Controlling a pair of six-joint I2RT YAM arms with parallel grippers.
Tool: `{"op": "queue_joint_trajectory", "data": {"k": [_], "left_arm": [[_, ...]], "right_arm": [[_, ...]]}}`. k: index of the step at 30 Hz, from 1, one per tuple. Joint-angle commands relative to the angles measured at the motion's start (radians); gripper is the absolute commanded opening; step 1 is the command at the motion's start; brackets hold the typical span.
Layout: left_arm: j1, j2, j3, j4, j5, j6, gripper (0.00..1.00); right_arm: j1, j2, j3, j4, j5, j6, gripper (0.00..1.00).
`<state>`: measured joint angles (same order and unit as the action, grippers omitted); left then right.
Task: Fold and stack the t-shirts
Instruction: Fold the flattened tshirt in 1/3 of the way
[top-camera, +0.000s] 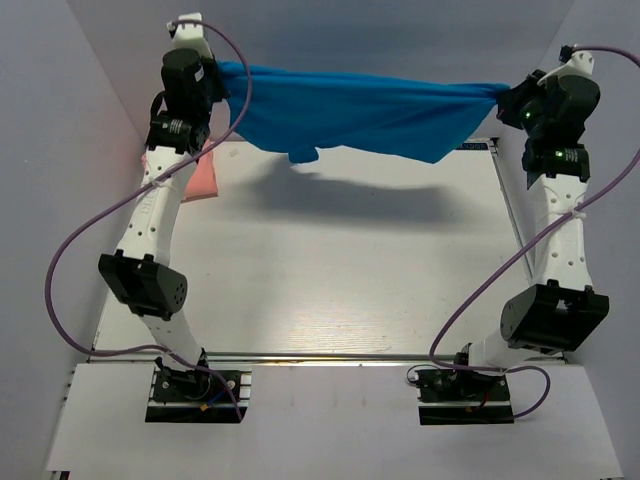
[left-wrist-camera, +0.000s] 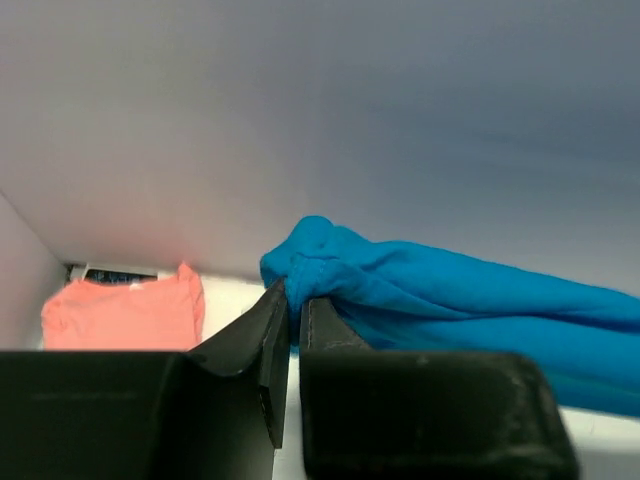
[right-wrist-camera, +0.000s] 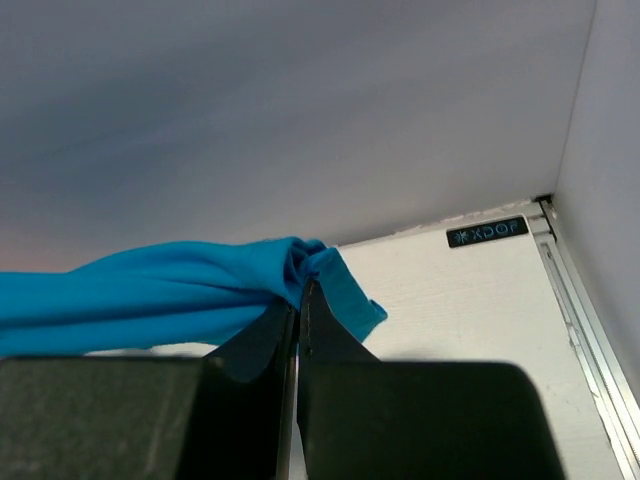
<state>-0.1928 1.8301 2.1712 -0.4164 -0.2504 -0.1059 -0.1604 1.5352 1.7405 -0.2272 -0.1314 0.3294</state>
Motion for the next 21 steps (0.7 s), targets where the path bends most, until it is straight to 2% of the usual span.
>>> {"op": "queue_joint_trajectory", "data": {"k": [1, 2, 3, 4, 5, 6, 7, 9, 16, 21], "left_arm": [[0.044, -0.142, -0.169, 0.073, -0.035, -0.003, 0.00], [0.044, -0.172, -0.230, 0.082, -0.046, -0.027, 0.00], [0.044, -0.205, -0.384, 0.094, -0.059, -0.058, 0.00], [0.044, -0.250, -0.484, 0.117, -0.073, -0.095, 0.00], [0.044, -0.350, -0.596, 0.227, -0.053, -0.130, 0.00], [0.044, -0.397, -0.801, 0.278, -0.040, -0.153, 0.00], [0.044, -0.437, -0.882, 0.309, -0.017, -0.185, 0.00], [0.044, -0.512, -1.050, 0.343, 0.019, -0.257, 0.00], [0.024, -0.534, -1.272, 0.312, 0.135, -0.328, 0.00], [0.024, -0.572, -1.456, 0.301, 0.135, -0.400, 0.00]], "right_arm": [[-0.019, -0.026, -0.088, 0.115, 0.024, -0.039, 0.00], [-0.021, -0.043, -0.111, 0.118, 0.023, -0.038, 0.00], [-0.019, -0.052, -0.222, 0.149, 0.010, -0.030, 0.00], [-0.021, -0.070, -0.266, 0.170, 0.012, -0.027, 0.00], [-0.018, -0.089, -0.357, 0.214, 0.010, -0.020, 0.00], [-0.019, -0.101, -0.401, 0.251, 0.006, -0.007, 0.00], [-0.019, -0.104, -0.502, 0.285, 0.000, 0.006, 0.00], [-0.018, -0.104, -0.551, 0.289, -0.019, 0.013, 0.00], [-0.018, -0.089, -0.814, 0.330, -0.048, 0.043, 0.00], [-0.018, -0.113, -0.950, 0.335, -0.059, 0.074, 0.00]]}}
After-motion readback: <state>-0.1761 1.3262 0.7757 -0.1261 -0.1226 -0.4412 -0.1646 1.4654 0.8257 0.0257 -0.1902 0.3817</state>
